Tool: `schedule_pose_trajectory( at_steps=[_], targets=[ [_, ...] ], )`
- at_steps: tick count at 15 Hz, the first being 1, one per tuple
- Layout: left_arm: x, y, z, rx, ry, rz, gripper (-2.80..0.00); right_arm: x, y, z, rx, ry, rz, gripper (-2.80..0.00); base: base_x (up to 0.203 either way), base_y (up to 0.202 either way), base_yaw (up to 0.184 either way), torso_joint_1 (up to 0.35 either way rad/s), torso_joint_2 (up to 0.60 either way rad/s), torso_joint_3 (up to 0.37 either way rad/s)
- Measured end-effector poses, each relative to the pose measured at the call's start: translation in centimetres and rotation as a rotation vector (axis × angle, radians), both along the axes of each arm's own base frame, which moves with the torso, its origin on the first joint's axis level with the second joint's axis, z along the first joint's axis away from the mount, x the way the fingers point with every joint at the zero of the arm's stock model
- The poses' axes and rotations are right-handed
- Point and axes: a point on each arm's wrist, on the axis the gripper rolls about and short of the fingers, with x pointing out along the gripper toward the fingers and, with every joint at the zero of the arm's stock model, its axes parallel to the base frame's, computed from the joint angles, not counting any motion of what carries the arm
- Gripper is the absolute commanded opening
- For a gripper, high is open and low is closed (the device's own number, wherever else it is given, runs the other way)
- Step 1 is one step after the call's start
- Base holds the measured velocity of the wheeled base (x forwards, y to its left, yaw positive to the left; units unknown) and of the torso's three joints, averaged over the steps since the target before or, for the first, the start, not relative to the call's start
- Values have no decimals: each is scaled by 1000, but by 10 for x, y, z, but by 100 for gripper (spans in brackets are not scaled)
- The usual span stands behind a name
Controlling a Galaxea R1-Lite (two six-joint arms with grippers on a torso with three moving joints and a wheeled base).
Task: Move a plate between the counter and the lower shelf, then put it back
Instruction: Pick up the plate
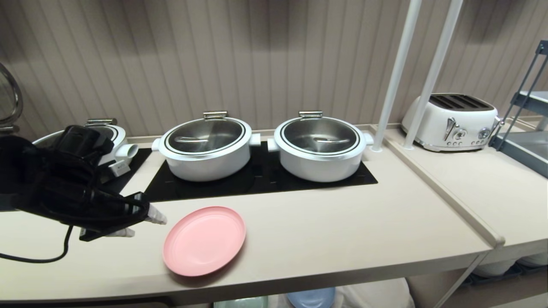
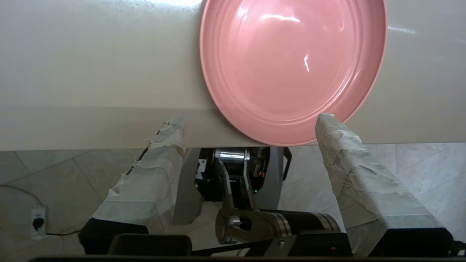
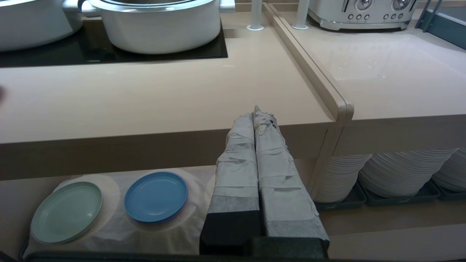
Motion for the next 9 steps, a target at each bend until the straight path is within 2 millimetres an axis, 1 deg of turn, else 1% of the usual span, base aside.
schedule_pose_trajectory(
  at_steps=[2, 9],
  targets=[
    [5, 3, -6, 24, 5, -36, 0, 0, 0, 0, 0, 0, 0, -280, 0, 0, 0, 0, 0, 0],
    [27, 9, -36, 104, 46, -146, 0, 0, 0, 0, 0, 0, 0, -280, 0, 0, 0, 0, 0, 0]
  ],
)
